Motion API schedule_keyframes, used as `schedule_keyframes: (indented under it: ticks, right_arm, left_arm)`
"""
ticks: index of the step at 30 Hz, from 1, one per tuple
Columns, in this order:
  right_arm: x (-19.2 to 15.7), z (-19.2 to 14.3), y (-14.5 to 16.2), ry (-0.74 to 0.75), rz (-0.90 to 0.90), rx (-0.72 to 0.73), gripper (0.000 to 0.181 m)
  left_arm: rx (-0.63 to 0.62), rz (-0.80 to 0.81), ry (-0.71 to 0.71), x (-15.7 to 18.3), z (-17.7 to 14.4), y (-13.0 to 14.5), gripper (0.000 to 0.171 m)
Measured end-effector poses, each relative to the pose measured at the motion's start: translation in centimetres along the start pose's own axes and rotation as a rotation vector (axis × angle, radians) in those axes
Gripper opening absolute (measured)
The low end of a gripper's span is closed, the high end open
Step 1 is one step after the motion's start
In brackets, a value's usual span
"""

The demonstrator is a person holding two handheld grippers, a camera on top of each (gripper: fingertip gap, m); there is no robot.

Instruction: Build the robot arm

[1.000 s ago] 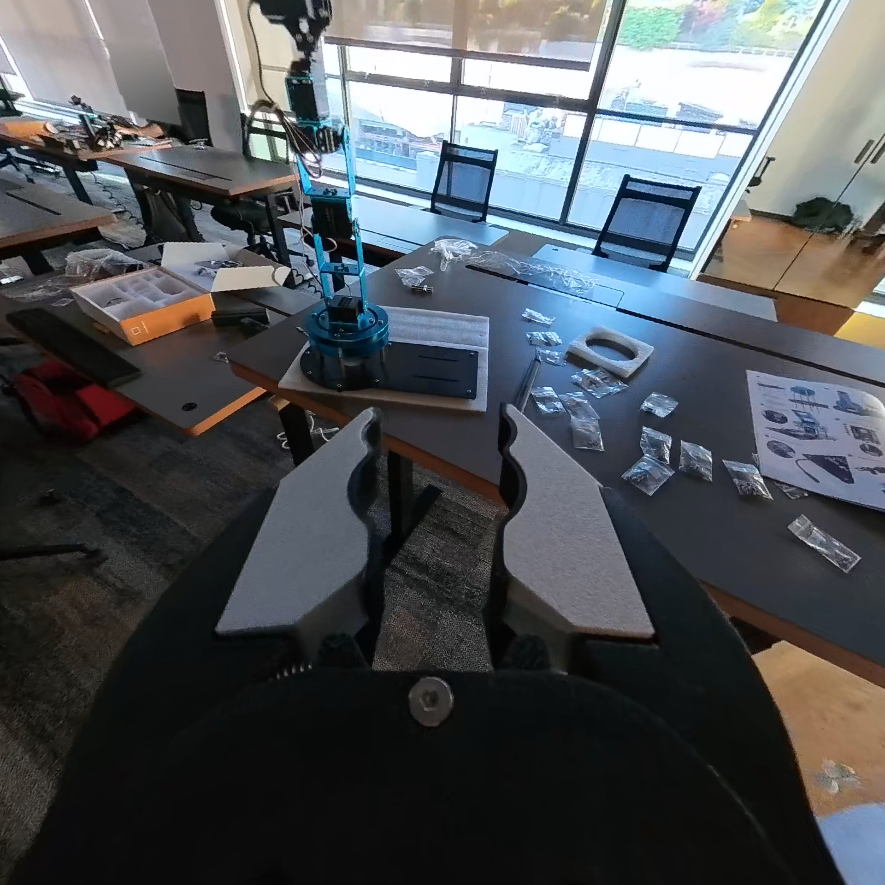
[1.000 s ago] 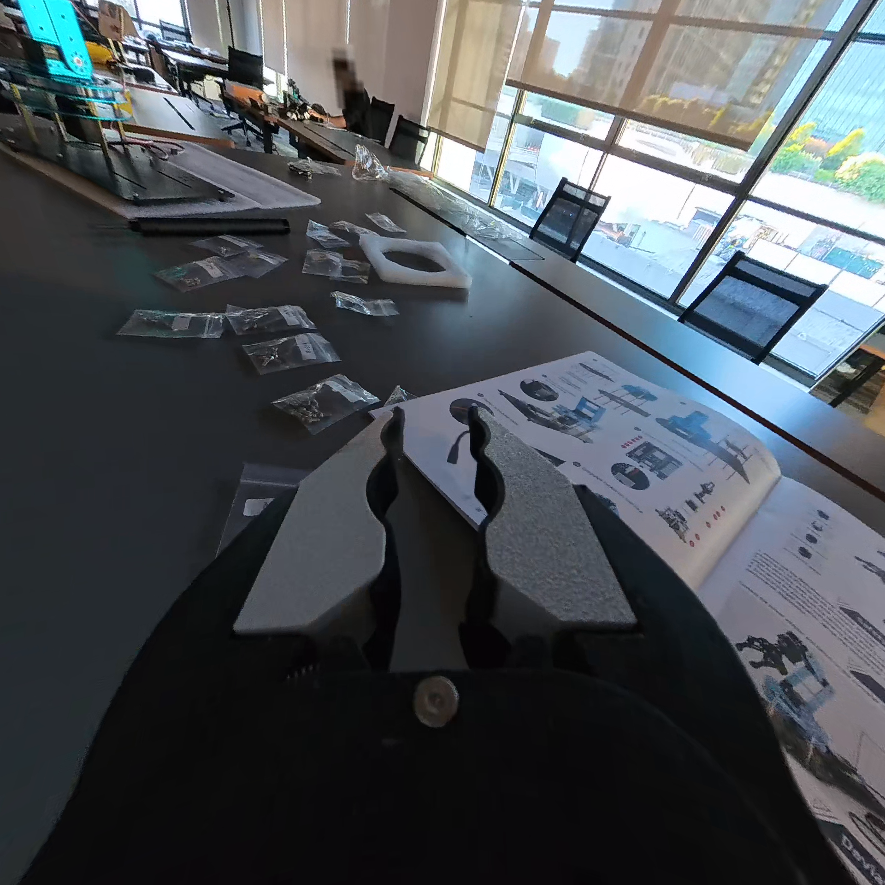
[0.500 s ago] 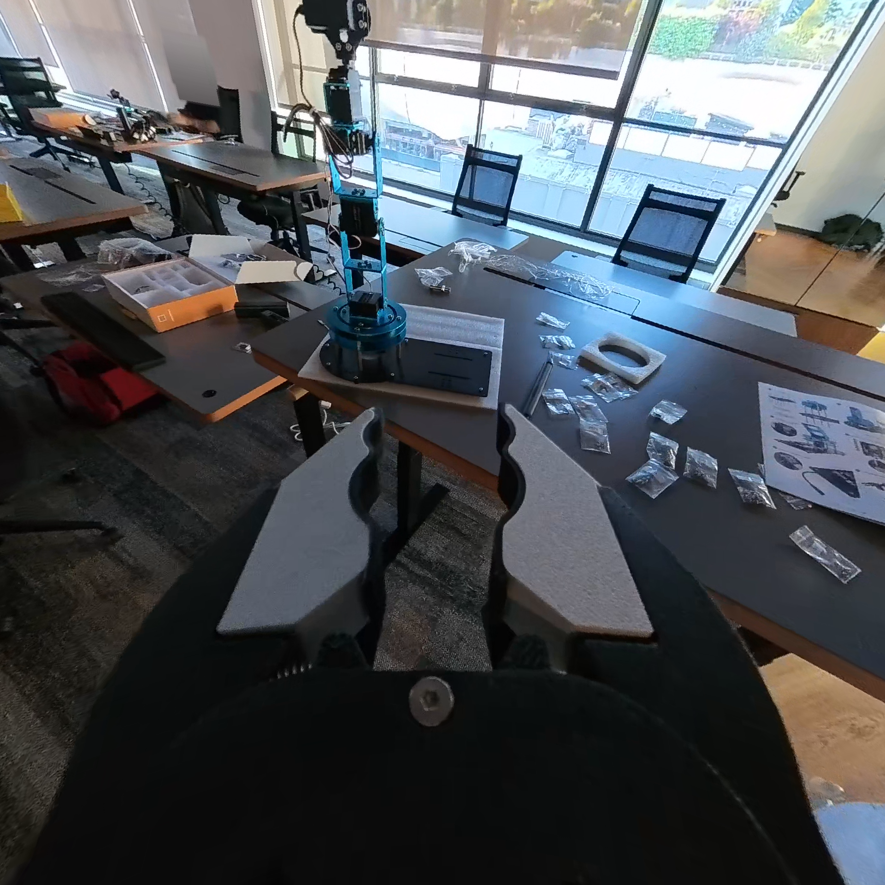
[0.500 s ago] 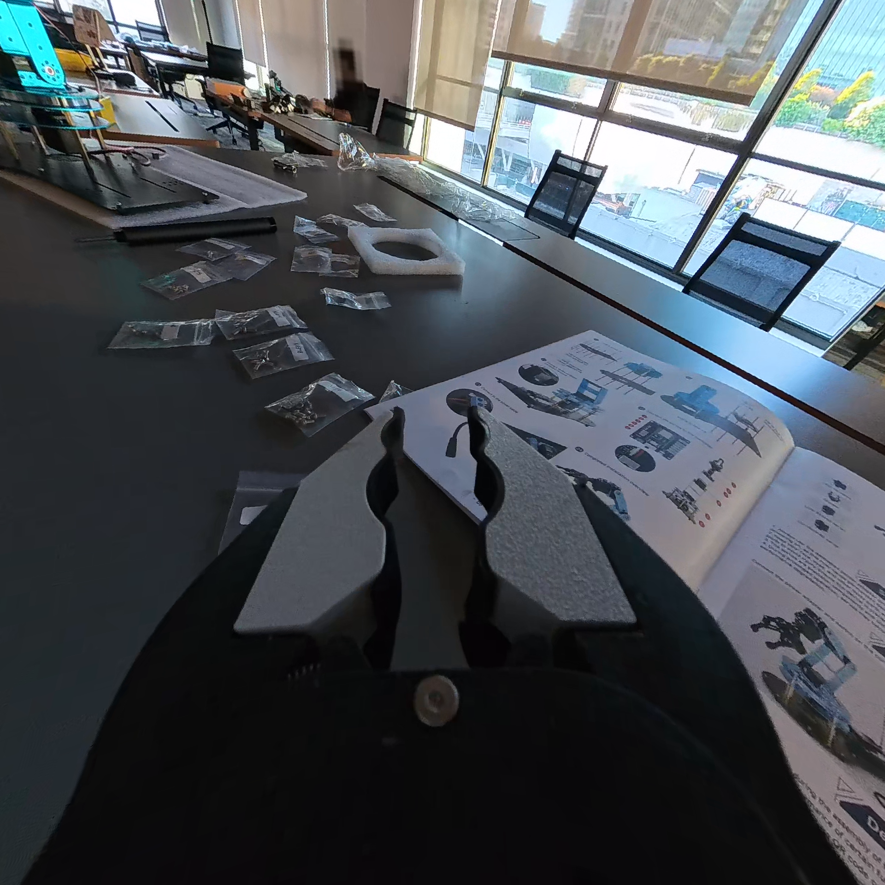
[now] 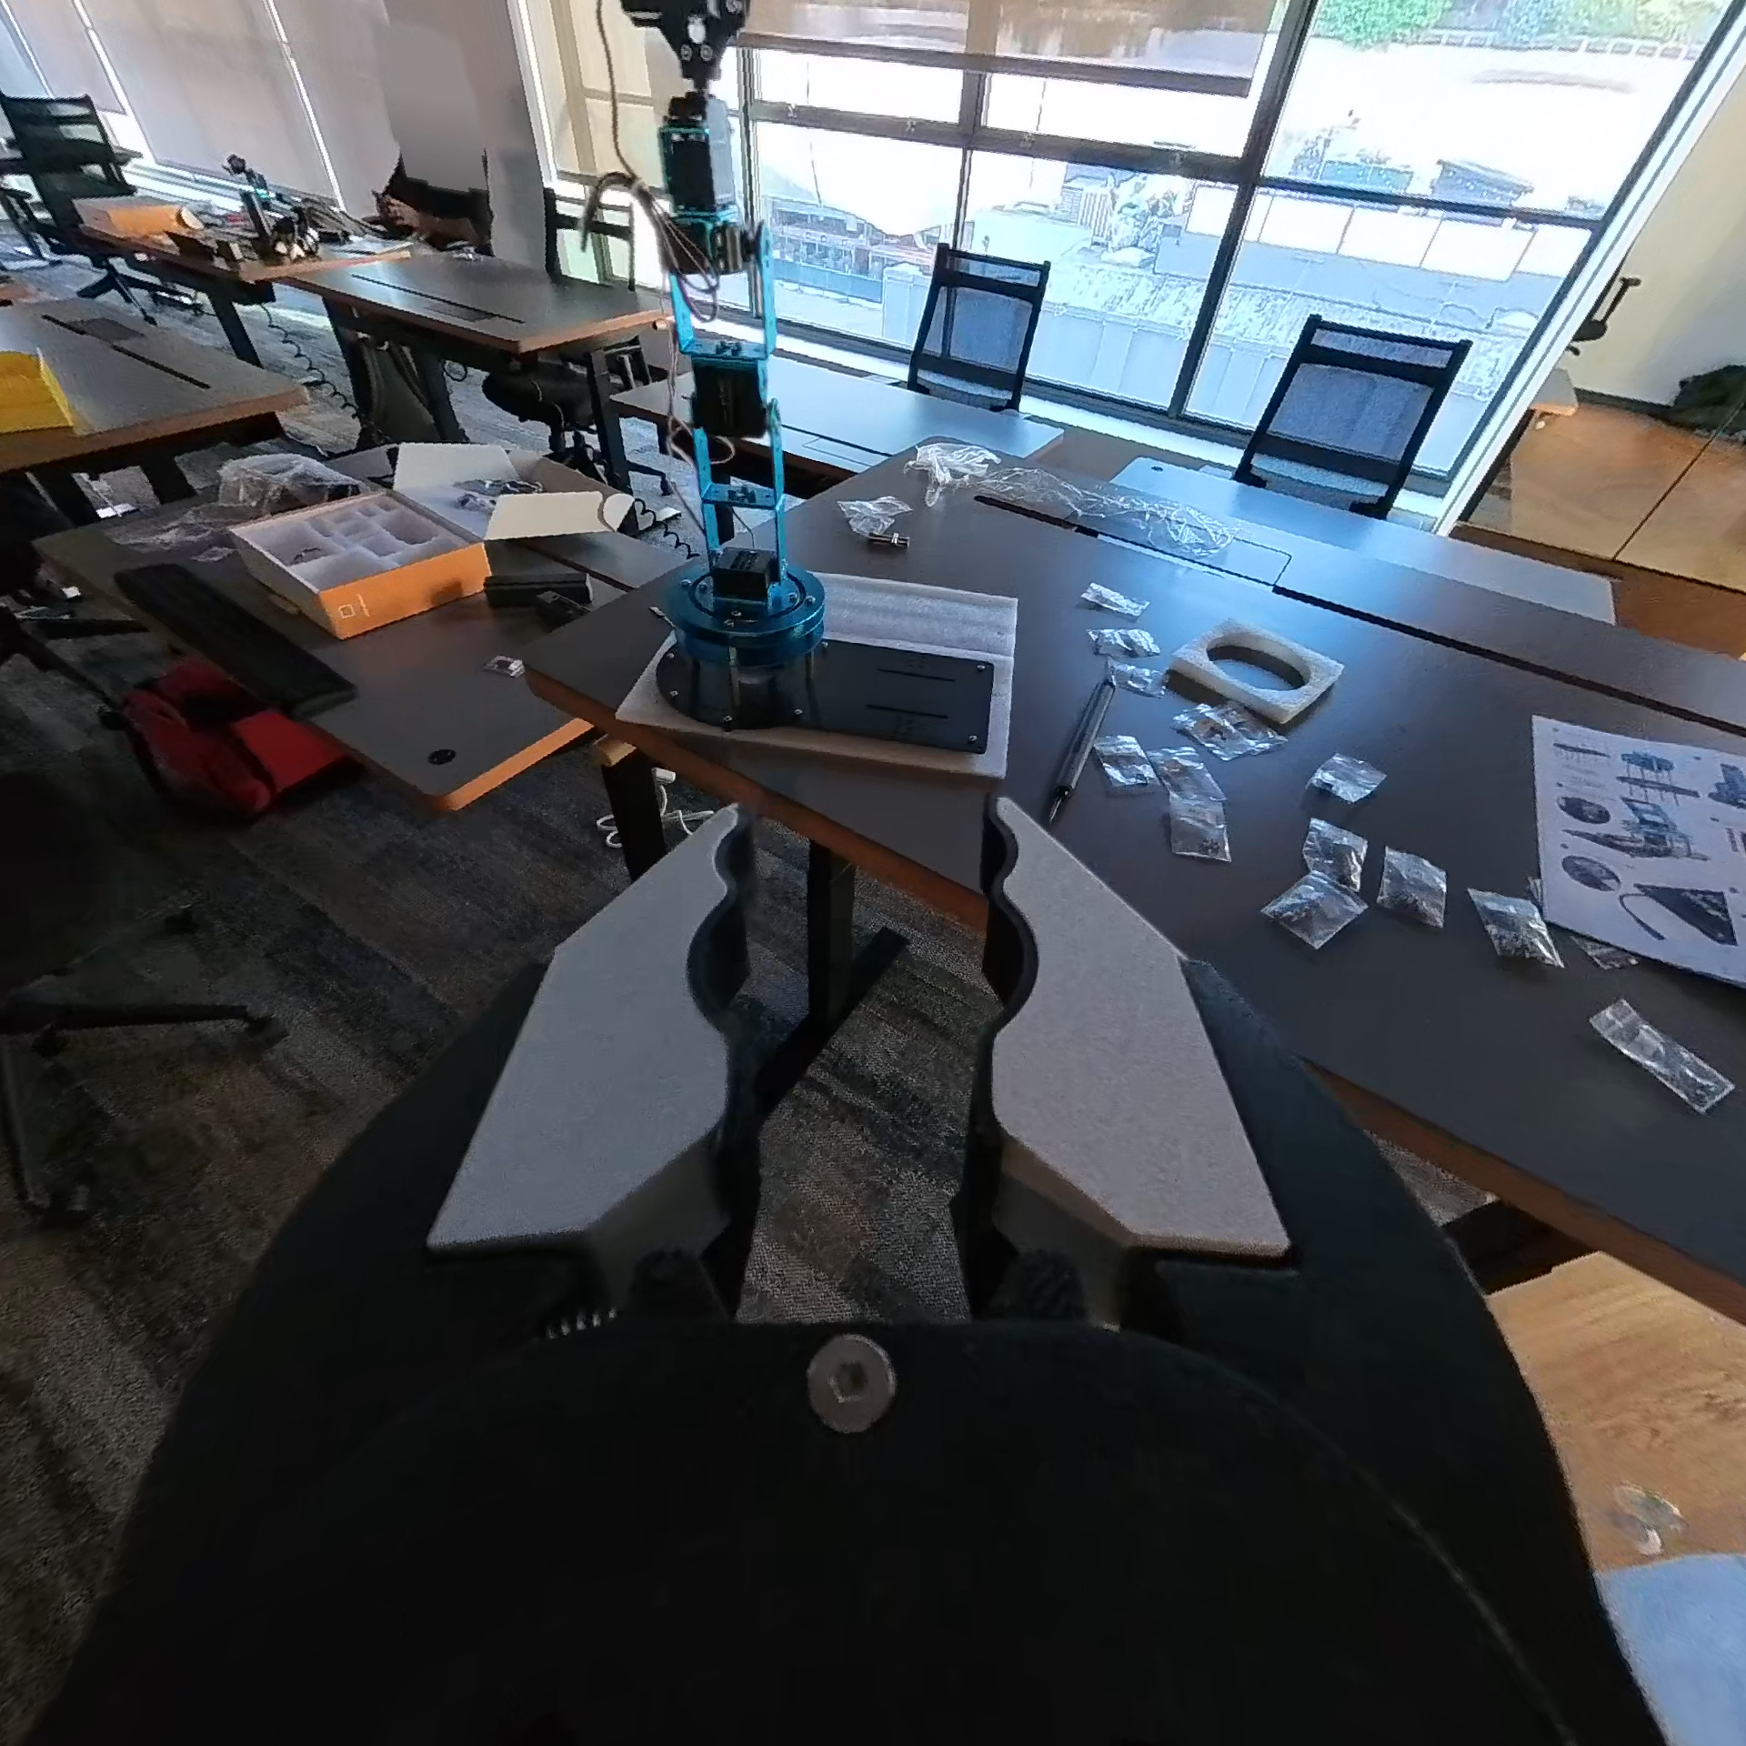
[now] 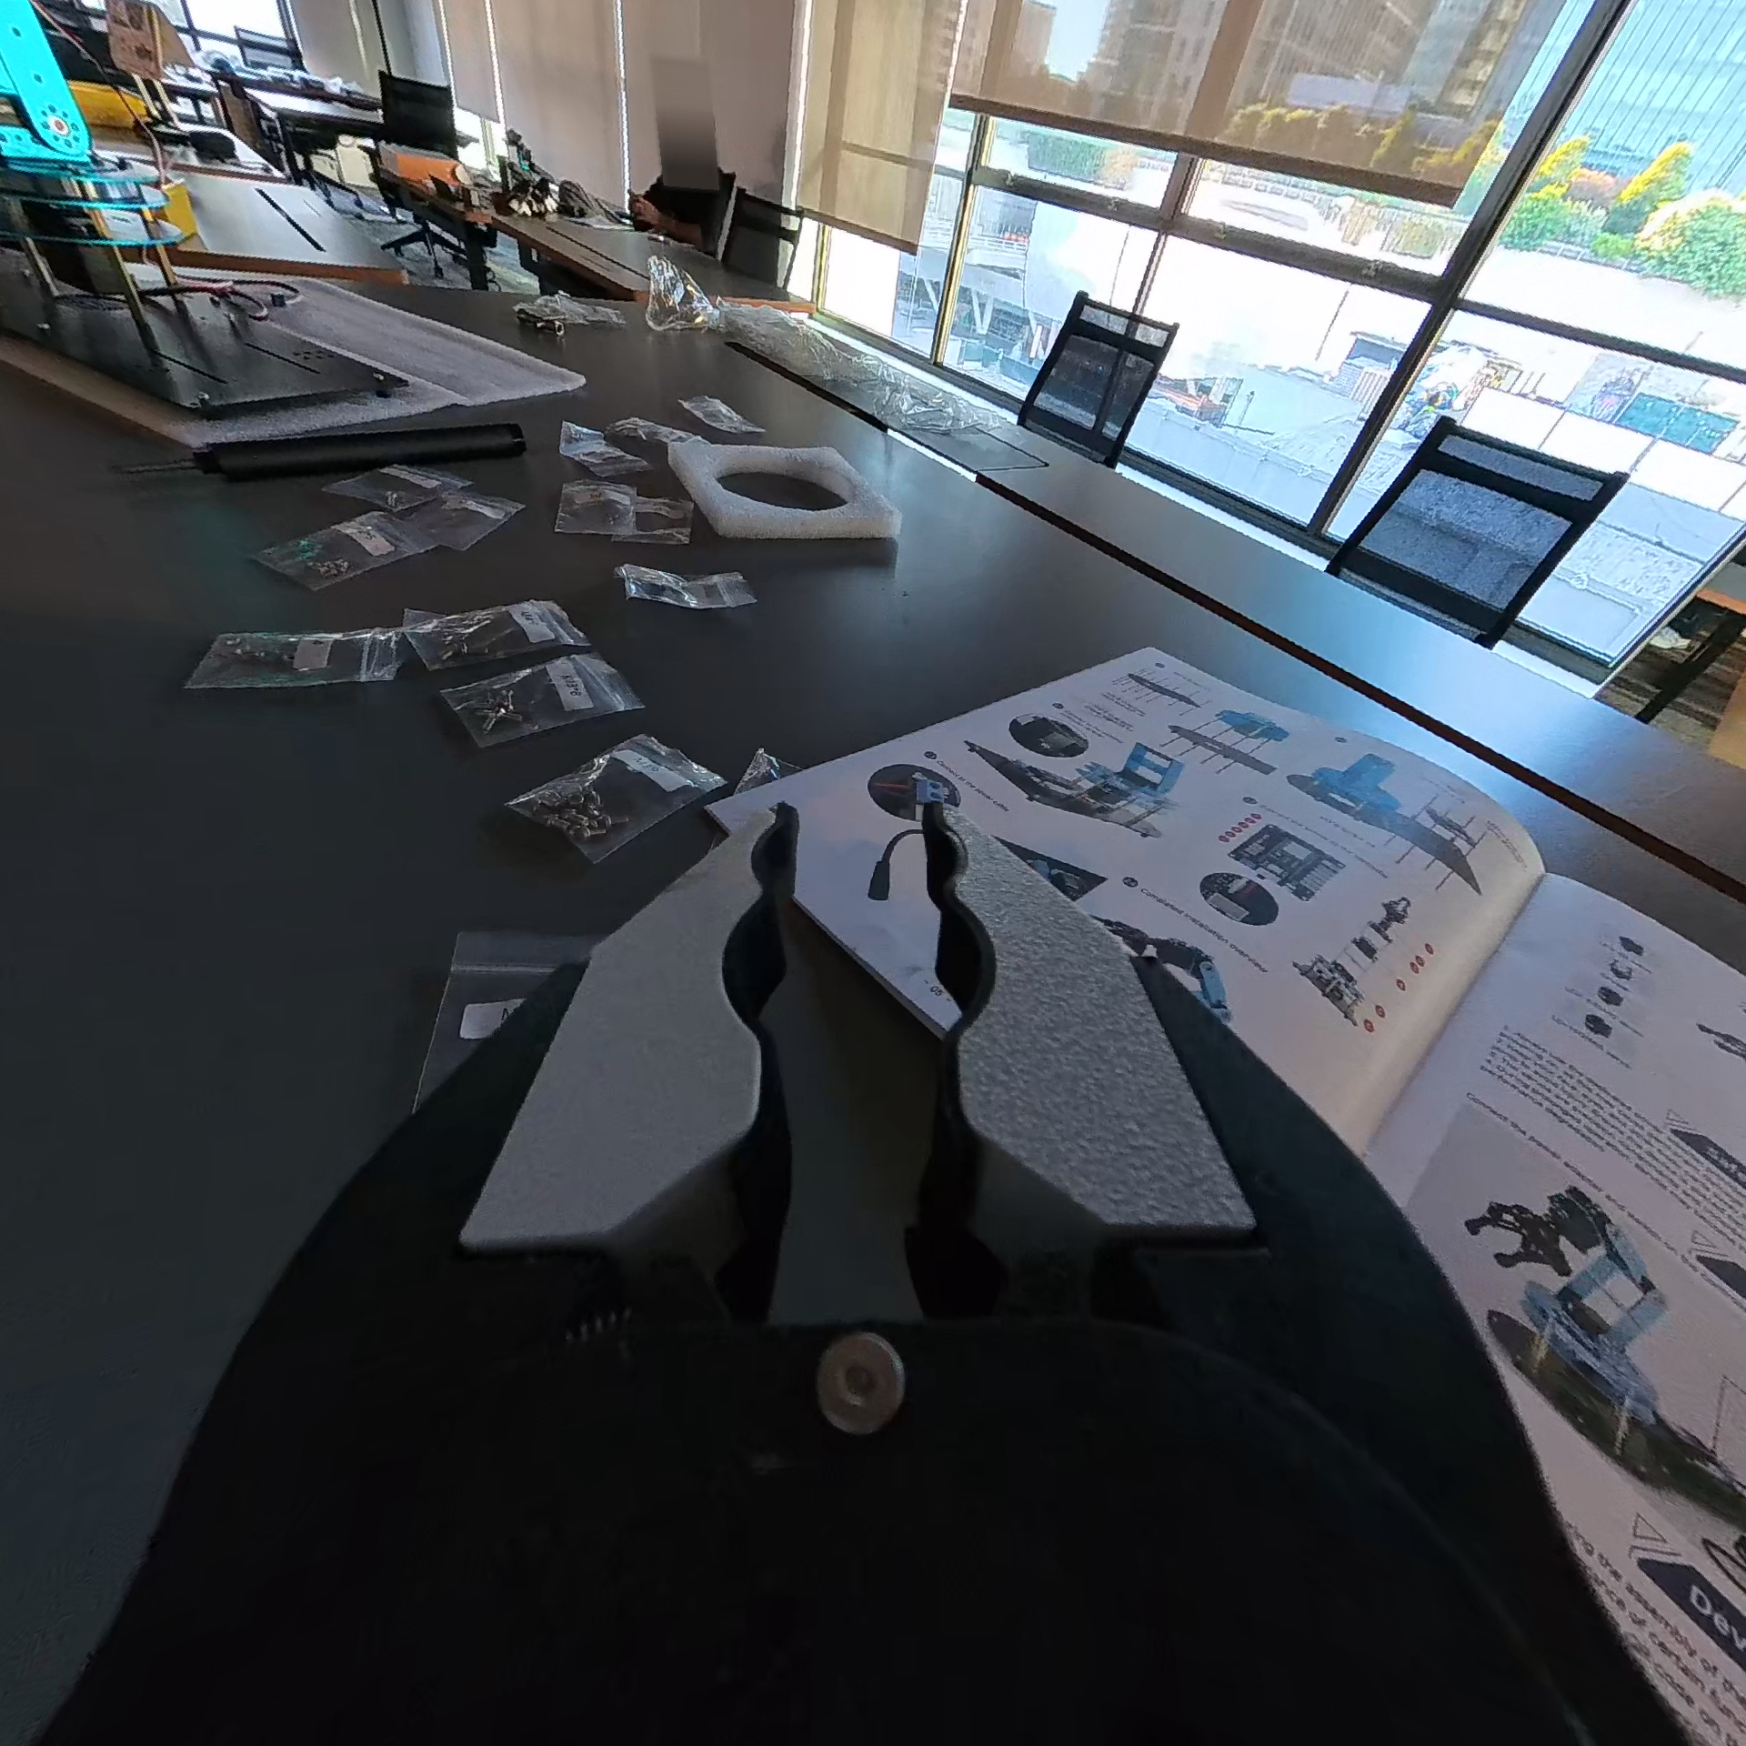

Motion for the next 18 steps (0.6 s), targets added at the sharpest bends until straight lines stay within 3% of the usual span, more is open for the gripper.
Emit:
schedule_keyframes:
  ticks: [18]
  right_arm:
    - [-0.1,0.0,0.0,0.035,-0.03,-0.004,0.025]
  left_arm:
    - [0.0,-0.011,-0.022,-2.0,-2.9,1.2,0.046]
Point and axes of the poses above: each gripper's, where its closed fingertips meet, z out along the fingers, y out of its underside, x = y × z across the jaws, the point moved 2 cm from there along -z, back along the fingers, and after that the axes turned 11 degrees about -x, right-handed, at the moved point
